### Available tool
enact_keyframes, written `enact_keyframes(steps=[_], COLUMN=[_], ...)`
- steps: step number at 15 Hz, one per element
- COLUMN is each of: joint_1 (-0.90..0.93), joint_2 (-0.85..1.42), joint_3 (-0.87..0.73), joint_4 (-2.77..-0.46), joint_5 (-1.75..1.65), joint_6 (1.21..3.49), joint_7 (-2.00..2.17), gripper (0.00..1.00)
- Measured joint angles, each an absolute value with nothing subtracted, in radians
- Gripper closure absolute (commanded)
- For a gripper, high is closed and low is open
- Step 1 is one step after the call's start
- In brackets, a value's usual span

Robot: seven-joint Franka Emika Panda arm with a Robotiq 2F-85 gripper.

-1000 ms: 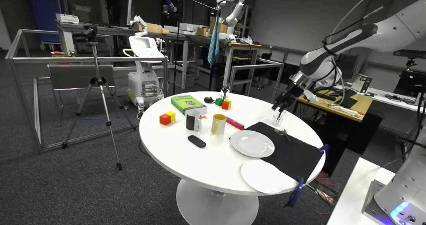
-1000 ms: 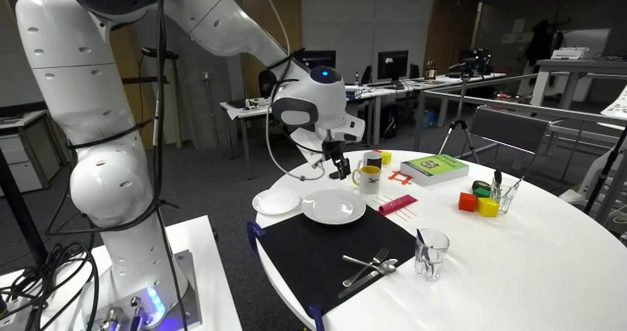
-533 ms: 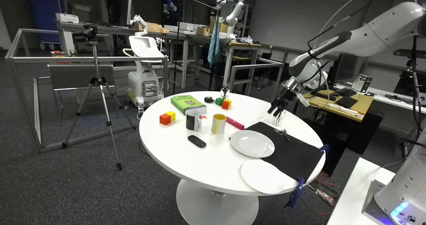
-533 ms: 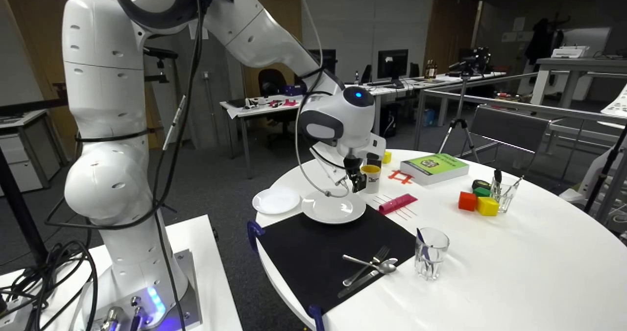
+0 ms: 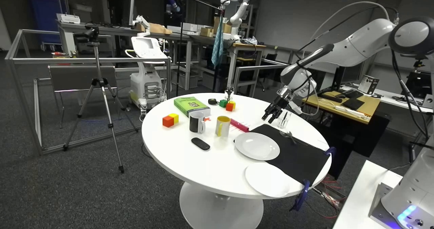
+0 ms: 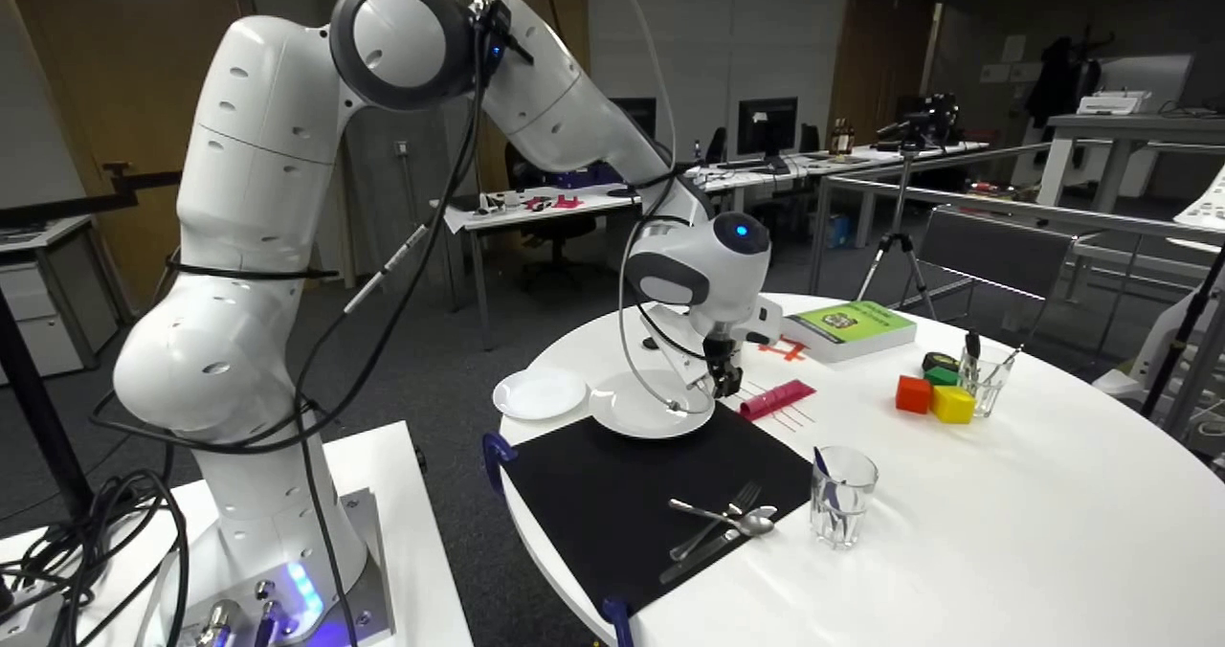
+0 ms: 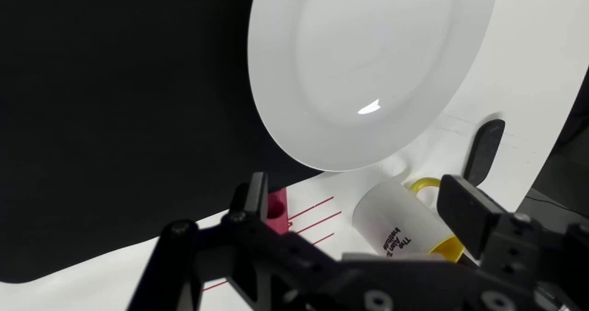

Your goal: Put the white ceramic plate on the black mat

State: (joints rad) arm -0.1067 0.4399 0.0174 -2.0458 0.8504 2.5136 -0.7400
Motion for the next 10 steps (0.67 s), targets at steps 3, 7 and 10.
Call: enact_keyframes(steps=[3,7,10], joint_1=[-0.126,-0.149,-0.16], joint_2=[0.513,0.571,0.592], joint_3=[0.053,0.088,0.095], joint_4=[-1.984,-1.933,-1.916], joint_5=[0.851,0.85,0.844], joint_6=[2.512,2.511,2.508], joint_7=[-0.741,-0.773,-0.808], gripper=[0.0,0.0,0.0])
